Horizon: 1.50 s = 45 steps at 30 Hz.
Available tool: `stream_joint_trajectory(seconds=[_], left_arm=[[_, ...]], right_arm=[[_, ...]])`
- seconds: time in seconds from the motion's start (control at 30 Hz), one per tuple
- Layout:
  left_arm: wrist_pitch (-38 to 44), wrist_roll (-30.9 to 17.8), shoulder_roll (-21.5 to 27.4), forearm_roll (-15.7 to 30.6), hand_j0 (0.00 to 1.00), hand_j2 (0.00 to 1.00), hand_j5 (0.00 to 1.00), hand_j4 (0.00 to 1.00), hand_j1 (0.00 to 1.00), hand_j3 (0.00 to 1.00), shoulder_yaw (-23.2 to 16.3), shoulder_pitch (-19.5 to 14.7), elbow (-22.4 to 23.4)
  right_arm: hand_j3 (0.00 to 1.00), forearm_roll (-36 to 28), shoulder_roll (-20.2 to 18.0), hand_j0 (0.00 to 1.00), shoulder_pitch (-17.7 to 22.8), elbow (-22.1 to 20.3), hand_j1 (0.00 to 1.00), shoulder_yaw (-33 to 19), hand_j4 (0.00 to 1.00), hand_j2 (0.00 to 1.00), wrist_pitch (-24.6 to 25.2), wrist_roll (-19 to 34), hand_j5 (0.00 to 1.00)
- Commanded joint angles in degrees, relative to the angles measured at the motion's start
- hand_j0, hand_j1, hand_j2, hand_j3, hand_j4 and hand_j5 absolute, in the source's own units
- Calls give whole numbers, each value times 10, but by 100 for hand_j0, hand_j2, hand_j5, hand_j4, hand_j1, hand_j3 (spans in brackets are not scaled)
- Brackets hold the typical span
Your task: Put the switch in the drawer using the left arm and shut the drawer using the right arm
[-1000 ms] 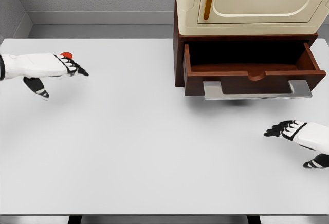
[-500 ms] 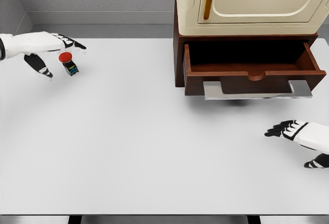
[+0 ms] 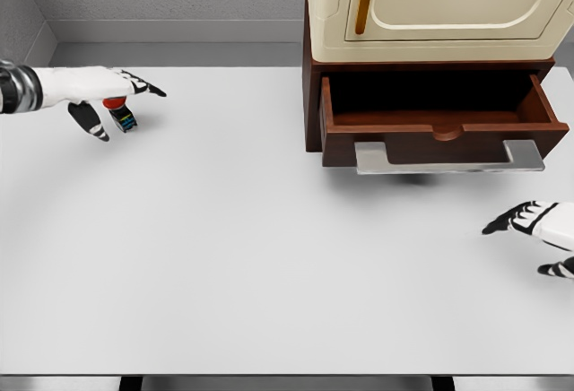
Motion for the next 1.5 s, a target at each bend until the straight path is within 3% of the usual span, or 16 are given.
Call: stream_joint_trajectory(seconds=[0.0, 0.13, 0.23, 0.43, 0.63, 0.77, 1.13, 1.47], left_arm=[[2, 0, -2, -11, 100, 100, 100, 100, 100, 100, 0, -1, 0], [2, 0, -9, -13, 100, 100, 100, 100, 100, 100, -3, -4, 28], [9, 0, -22, -41, 100, 100, 100, 100, 100, 100, -4, -10, 28], [37, 7, -31, -41, 100, 100, 100, 100, 100, 100, -4, -18, 64], [104, 40, -39, -63, 100, 100, 100, 100, 100, 100, -4, -22, 74], [106, 52, -42, -63, 100, 100, 100, 100, 100, 100, -4, -22, 75], [106, 56, -52, -71, 76, 76, 76, 76, 76, 76, -33, -22, 79], [106, 56, -51, -71, 73, 73, 73, 73, 73, 73, -33, -25, 86]], right_arm=[[65, -28, -1, 65, 0, -1, 65, -31, 65, 65, 2, 0, 65], [56, -47, -2, 56, 12, -2, 56, -46, 56, 56, 2, 0, 56], [57, -51, -2, 57, 31, -2, 57, -70, 57, 57, 2, 0, 57], [57, -67, -1, 57, 62, -2, 57, -99, 57, 57, 2, 0, 57], [58, -69, 0, 58, 67, -2, 58, -121, 58, 58, 2, 0, 58], [58, -75, 0, 58, 67, -2, 58, -124, 58, 58, 2, 0, 58], [46, -96, -11, 46, 65, -2, 46, -121, 46, 46, 2, 0, 46], [49, -96, -35, 49, 35, -2, 49, -86, 49, 49, 2, 0, 49]])
